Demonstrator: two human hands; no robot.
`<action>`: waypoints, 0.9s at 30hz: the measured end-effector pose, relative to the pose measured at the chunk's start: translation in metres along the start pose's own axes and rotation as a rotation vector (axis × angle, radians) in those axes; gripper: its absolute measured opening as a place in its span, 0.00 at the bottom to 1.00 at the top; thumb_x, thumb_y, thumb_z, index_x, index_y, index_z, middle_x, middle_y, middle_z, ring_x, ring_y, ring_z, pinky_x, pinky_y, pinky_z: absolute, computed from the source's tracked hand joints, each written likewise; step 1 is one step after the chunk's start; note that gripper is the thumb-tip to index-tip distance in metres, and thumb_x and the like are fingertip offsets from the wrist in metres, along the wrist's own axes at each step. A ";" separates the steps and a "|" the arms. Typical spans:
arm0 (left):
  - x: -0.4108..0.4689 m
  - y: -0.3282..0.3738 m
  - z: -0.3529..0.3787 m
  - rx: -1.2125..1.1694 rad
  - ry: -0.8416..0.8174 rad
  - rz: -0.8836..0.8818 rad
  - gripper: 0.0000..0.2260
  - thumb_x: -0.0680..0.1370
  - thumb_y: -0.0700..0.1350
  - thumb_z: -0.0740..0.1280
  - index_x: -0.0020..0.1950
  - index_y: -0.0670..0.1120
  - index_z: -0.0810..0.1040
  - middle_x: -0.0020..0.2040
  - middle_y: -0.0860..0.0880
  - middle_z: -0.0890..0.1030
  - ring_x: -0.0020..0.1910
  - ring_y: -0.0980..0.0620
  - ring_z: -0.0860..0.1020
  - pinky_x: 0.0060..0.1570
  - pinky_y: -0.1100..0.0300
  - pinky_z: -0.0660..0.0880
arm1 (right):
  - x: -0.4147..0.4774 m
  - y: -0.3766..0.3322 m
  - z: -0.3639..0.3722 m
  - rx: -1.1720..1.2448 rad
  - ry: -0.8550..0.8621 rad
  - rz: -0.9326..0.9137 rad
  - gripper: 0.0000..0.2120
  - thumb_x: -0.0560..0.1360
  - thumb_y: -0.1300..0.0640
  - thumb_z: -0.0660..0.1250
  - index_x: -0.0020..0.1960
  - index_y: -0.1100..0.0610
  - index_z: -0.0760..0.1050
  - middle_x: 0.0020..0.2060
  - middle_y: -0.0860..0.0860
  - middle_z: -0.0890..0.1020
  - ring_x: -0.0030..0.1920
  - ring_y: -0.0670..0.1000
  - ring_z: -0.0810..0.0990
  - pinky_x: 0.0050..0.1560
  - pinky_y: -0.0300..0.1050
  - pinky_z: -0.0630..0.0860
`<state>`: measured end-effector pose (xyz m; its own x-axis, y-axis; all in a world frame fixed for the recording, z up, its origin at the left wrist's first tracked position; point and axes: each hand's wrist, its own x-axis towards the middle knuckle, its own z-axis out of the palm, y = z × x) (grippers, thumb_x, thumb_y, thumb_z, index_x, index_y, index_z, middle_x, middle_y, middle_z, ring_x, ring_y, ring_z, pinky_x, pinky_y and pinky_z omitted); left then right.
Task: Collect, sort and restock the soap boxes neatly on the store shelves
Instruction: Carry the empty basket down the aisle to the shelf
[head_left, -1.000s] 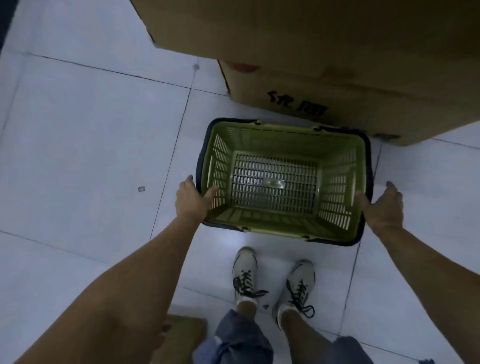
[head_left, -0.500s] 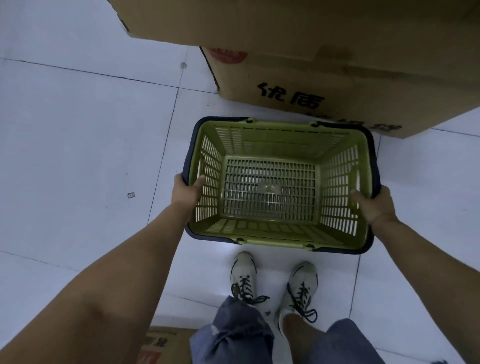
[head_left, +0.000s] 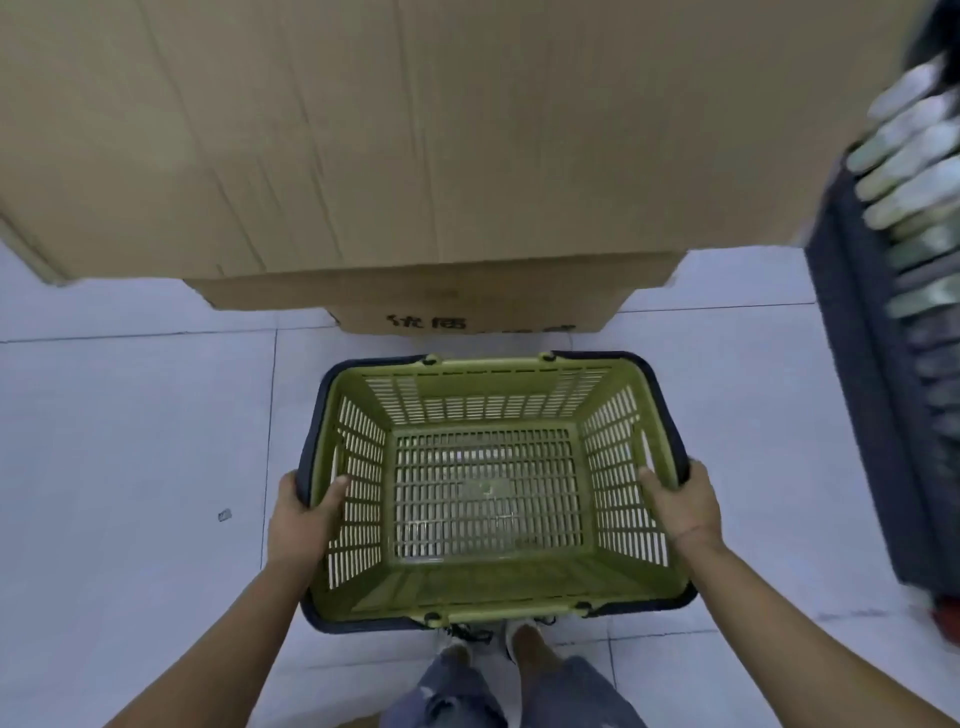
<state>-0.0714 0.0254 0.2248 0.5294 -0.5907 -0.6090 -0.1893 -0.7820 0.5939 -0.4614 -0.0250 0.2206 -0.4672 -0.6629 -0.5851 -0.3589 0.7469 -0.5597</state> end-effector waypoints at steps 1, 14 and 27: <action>-0.015 0.015 -0.004 0.009 -0.018 0.018 0.14 0.78 0.52 0.69 0.57 0.48 0.69 0.51 0.45 0.79 0.49 0.40 0.80 0.52 0.41 0.78 | -0.013 -0.005 -0.022 0.008 0.018 0.000 0.20 0.76 0.53 0.70 0.63 0.60 0.70 0.51 0.54 0.79 0.49 0.55 0.77 0.50 0.47 0.73; -0.165 0.163 0.010 0.146 -0.294 0.317 0.16 0.79 0.56 0.66 0.57 0.45 0.73 0.49 0.43 0.81 0.48 0.39 0.80 0.51 0.41 0.78 | -0.149 0.001 -0.258 0.097 0.309 0.042 0.22 0.75 0.49 0.71 0.61 0.63 0.73 0.55 0.59 0.80 0.53 0.59 0.78 0.50 0.47 0.72; -0.289 0.237 0.143 0.190 -0.366 0.513 0.21 0.82 0.47 0.63 0.72 0.38 0.68 0.62 0.41 0.77 0.61 0.38 0.75 0.53 0.53 0.71 | -0.125 0.107 -0.406 -0.024 0.462 0.146 0.23 0.77 0.51 0.67 0.62 0.67 0.69 0.53 0.65 0.79 0.53 0.64 0.78 0.46 0.52 0.73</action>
<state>-0.3876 -0.0177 0.4660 0.0239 -0.9013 -0.4325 -0.5030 -0.3847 0.7740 -0.7693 0.1586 0.4716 -0.8220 -0.4631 -0.3315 -0.2789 0.8348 -0.4747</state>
